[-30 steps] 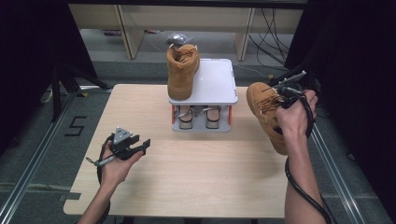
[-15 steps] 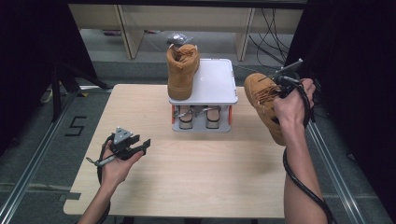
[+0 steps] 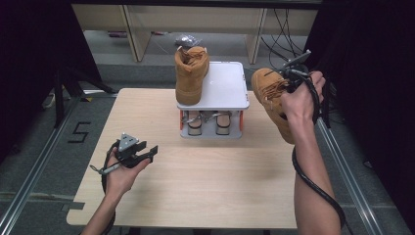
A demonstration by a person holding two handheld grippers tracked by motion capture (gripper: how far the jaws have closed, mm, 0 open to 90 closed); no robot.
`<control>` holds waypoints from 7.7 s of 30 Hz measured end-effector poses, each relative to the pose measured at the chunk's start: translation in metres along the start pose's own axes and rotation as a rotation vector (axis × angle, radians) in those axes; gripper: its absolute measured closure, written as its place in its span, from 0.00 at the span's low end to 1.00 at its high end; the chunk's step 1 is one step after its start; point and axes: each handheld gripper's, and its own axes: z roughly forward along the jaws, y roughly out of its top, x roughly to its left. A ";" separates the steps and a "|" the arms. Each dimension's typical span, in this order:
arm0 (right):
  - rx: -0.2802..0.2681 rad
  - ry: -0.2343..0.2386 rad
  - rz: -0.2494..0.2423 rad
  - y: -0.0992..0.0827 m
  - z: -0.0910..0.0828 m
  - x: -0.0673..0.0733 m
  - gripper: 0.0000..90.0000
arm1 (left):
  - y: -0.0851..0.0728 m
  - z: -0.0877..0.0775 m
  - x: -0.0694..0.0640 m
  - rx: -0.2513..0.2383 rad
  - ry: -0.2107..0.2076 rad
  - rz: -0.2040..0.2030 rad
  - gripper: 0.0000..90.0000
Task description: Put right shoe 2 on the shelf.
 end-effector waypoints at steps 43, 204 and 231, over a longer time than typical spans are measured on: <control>0.000 0.008 -0.037 0.058 -0.005 0.031 0.96 | 0.000 0.000 -0.002 0.001 -0.012 0.009 0.54; -0.177 0.205 0.064 0.121 -0.016 0.042 0.83 | -0.001 0.002 -0.008 0.001 -0.032 0.022 0.53; -0.158 0.165 0.118 0.099 -0.017 0.013 1.00 | -0.003 0.004 -0.010 0.009 -0.036 0.025 0.53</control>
